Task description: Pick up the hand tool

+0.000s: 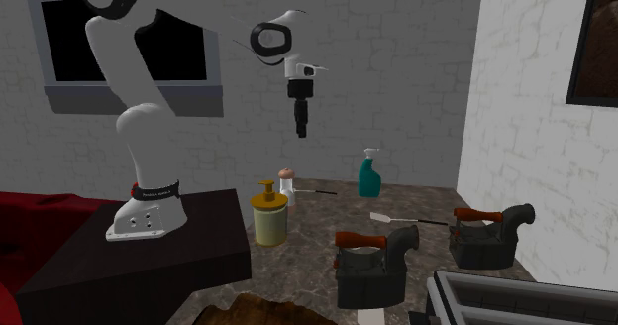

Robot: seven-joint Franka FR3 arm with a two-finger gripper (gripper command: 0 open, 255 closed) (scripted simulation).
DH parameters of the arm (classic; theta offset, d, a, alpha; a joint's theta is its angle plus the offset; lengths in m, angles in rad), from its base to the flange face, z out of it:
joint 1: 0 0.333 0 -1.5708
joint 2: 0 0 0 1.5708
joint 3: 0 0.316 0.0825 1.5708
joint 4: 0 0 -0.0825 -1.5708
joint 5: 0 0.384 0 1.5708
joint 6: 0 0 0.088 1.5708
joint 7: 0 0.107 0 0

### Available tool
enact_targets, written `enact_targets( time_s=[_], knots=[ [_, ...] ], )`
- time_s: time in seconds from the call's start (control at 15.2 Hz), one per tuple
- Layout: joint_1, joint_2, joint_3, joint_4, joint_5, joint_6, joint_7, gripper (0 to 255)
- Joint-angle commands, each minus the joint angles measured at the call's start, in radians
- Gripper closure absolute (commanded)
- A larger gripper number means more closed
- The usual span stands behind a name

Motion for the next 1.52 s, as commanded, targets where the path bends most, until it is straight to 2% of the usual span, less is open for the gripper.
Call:
enact_targets(
  time_s=[0.0, 0.73, 1.45],
  knots=[
    [-0.01, 0.071, -0.023, 0.025, 0.002, 0.04, -0.02, 0],
    [-0.086, 0.462, -0.113, 0.261, 0.079, 0.152, -0.16, 0],
    [-0.225, 0.871, -0.124, 0.633, 0.187, 0.142, -0.269, 0]
  ],
)
